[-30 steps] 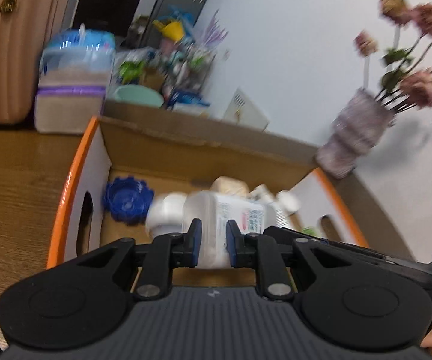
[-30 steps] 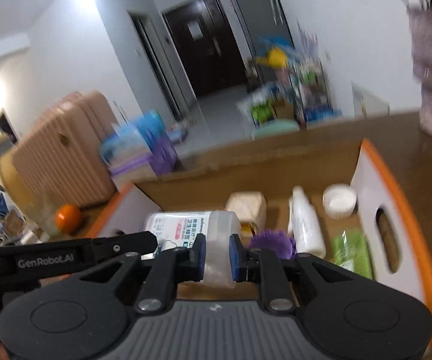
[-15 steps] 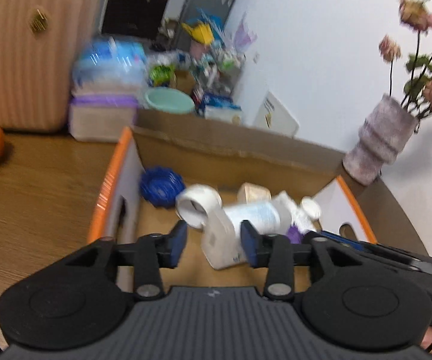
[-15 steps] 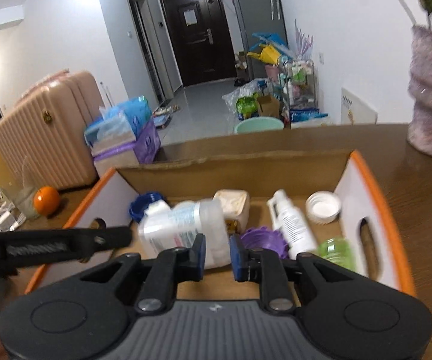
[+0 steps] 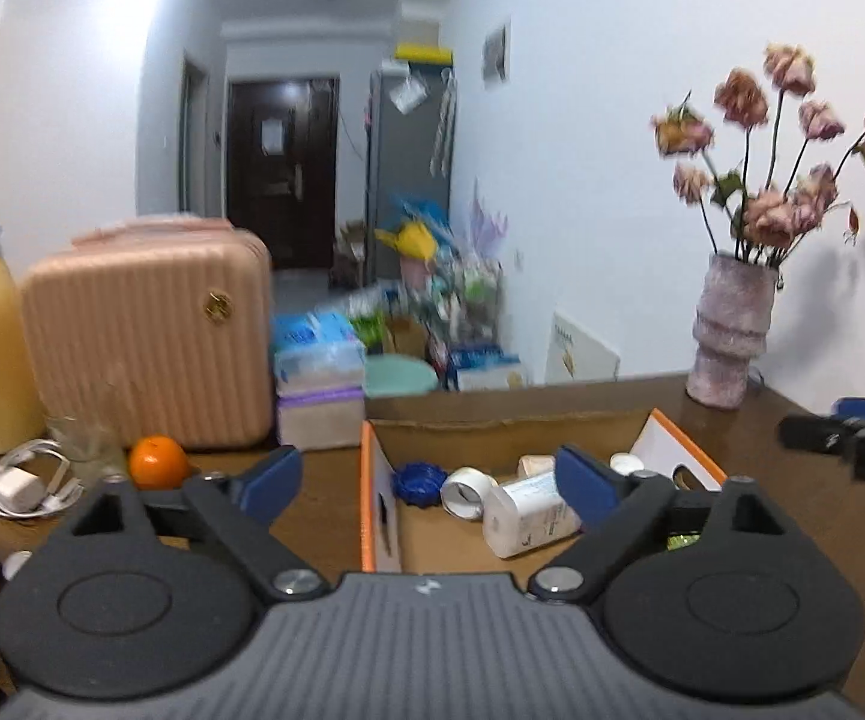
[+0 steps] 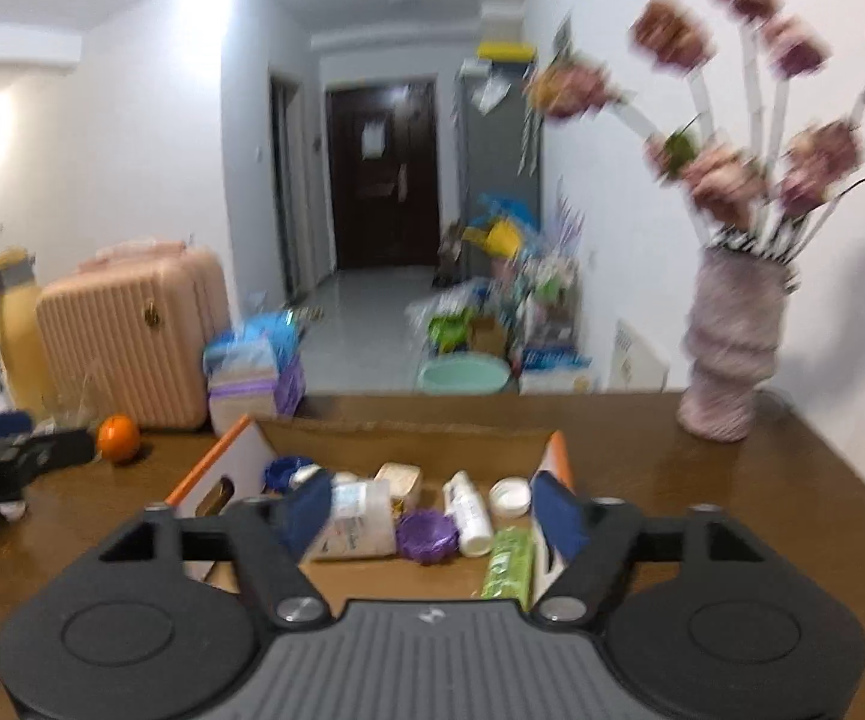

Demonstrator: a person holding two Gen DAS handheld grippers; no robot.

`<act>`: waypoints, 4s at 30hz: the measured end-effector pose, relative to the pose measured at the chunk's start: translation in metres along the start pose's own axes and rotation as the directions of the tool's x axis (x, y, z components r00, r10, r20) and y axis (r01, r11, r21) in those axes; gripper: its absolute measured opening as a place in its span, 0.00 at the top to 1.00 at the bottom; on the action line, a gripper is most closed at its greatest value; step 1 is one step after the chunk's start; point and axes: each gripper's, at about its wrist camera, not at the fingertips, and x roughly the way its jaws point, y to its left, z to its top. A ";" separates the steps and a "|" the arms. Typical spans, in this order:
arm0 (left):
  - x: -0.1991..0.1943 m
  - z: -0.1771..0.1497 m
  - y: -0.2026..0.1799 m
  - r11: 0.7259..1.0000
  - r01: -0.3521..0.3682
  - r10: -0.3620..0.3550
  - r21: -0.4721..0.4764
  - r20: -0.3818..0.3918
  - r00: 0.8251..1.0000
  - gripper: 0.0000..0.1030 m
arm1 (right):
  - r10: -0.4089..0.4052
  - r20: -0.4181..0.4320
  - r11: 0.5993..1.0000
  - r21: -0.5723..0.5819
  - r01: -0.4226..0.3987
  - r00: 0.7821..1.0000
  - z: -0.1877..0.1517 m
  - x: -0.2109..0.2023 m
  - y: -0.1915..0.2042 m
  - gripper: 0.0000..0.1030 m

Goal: Organize rigid objects
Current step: 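Withdraw both tools from the box toward the lint brush, then grasp the lint brush handle with the right tool while the left tool grasps its red head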

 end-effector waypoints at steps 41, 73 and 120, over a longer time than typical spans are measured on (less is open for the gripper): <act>-0.202 -0.191 0.040 0.996 0.057 -0.067 0.069 0.139 0.988 0.00 | 0.111 0.035 0.984 -0.144 -0.105 0.993 -0.235 -0.164 0.116 0.34; 0.022 -0.151 0.040 0.999 -0.049 0.050 0.008 -0.191 0.980 0.35 | 0.095 -0.173 0.995 0.035 -0.090 0.980 -0.125 0.059 0.017 0.60; -0.006 -0.156 0.046 0.972 0.051 -0.112 -0.231 -0.258 0.960 0.51 | 0.187 -0.283 0.982 0.091 -0.167 0.941 -0.151 0.043 0.006 0.85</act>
